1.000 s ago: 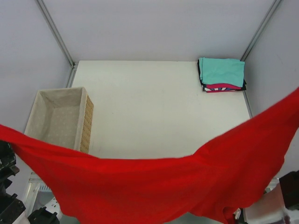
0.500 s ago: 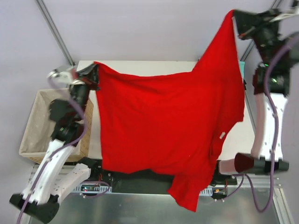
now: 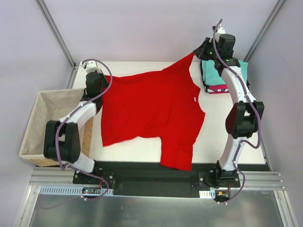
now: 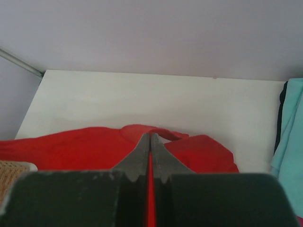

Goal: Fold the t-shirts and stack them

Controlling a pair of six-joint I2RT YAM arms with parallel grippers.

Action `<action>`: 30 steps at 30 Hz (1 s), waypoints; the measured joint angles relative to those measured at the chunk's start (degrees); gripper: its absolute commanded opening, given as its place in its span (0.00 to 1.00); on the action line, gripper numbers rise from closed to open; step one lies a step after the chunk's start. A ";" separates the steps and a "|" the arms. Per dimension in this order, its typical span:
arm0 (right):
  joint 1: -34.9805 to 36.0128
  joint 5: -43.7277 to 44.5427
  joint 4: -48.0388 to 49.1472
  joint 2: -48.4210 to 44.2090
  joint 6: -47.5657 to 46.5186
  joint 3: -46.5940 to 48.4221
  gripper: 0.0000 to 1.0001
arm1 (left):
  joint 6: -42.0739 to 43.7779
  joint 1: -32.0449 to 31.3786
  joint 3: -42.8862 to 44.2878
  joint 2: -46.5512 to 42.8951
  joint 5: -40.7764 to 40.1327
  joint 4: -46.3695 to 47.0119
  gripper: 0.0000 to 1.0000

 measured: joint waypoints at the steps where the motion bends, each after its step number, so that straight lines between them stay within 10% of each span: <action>1: 0.35 0.15 -0.24 0.81 -0.28 0.68 0.00 | 0.02 0.61 2.21 2.75 0.61 0.09 0.00; 10: 1.77 3.32 -0.33 6.27 -3.06 11.72 0.00 | 0.11 2.75 19.91 19.43 6.47 0.39 0.00; 20: 4.85 5.18 0.33 7.91 -5.31 9.42 0.02 | -1.36 2.73 17.75 21.05 9.70 1.66 0.00; 24: 5.79 6.19 -1.60 10.32 -5.70 14.21 0.44 | -1.46 2.73 17.88 21.07 9.68 0.90 0.03; 26: 6.03 6.95 -2.10 12.44 -5.95 18.23 0.94 | -1.44 2.73 19.47 21.68 8.79 -0.50 0.30; 28: 6.10 8.22 -2.36 14.75 -6.32 21.88 0.97 | -1.05 2.73 23.37 23.63 8.13 -2.23 0.99; 30: 6.10 9.73 -2.32 17.11 -6.32 24.61 0.97 | -0.31 2.73 27.34 26.05 7.37 -3.06 0.99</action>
